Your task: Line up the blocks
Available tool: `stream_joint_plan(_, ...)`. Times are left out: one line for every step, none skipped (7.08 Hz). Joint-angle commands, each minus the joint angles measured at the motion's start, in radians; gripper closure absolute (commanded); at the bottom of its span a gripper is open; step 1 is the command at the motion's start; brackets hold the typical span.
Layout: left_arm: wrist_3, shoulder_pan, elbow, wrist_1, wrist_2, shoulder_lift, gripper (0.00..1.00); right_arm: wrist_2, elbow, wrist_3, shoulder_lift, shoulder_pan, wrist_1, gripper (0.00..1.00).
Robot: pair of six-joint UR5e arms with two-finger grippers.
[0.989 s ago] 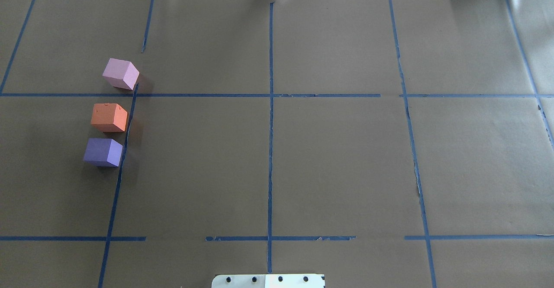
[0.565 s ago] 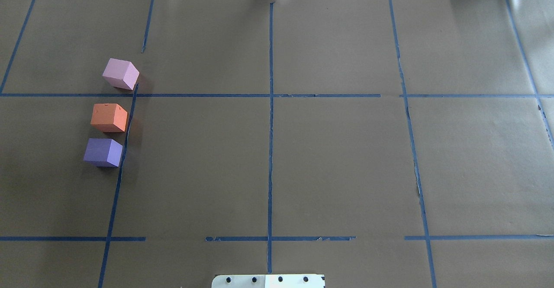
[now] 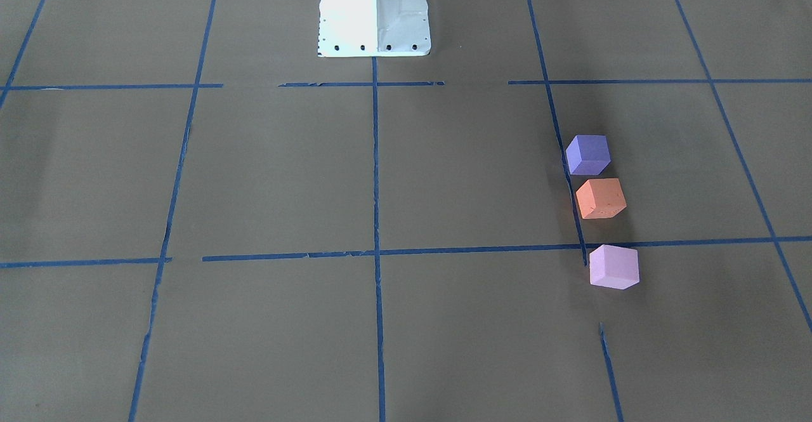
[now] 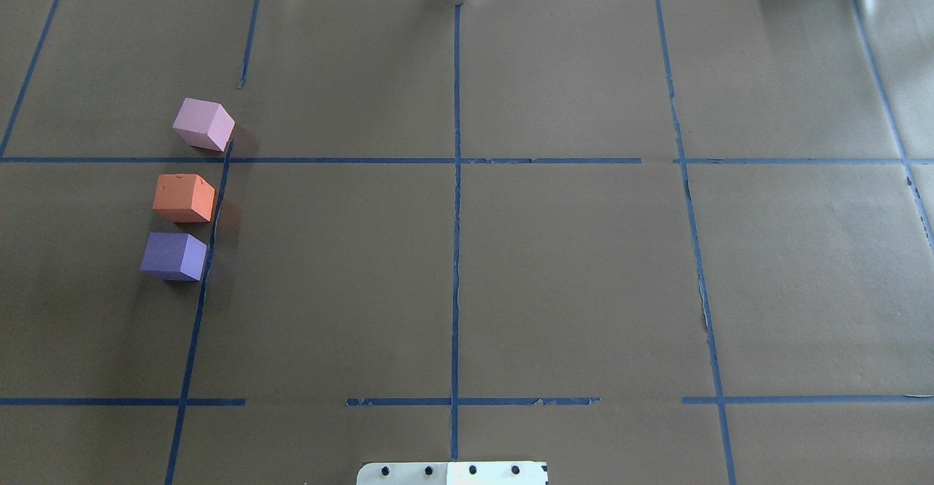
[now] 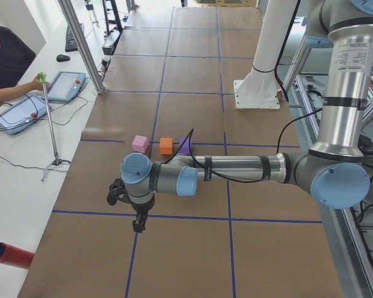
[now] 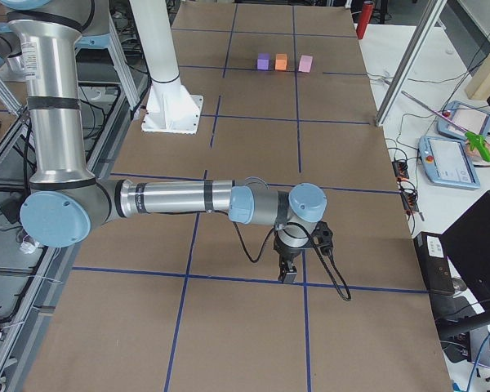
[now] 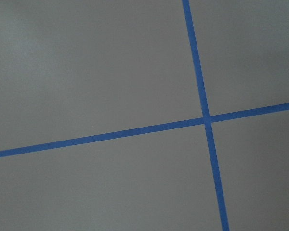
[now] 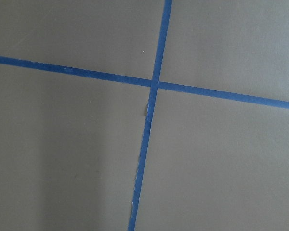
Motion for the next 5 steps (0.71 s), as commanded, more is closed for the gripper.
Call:
stream_joint_plan(0.0,-0.007,-0.084,0.139,-0.002,0.001,0.0,0.0,0.0,-0.001,0.0,0.0,0.0,0.0)
stream_joint_plan(0.0,-0.009,-0.092,0.142,-0.002,0.001,0.0,0.0,0.0,0.0,0.0,0.0,0.0,0.0)
stream_joint_plan(0.0,-0.009,-0.092,0.141,-0.002,0.001,0.0,0.0,0.0,0.0,0.0,0.0,0.0,0.0)
stream_joint_plan(0.0,-0.009,-0.09,0.142,-0.002,0.001,0.0,0.0,0.0,0.0,0.0,0.0,0.0,0.0)
stream_joint_plan(0.0,-0.009,-0.092,0.141,-0.001,0.001,0.0,0.0,0.0,0.0,0.0,0.0,0.0,0.0)
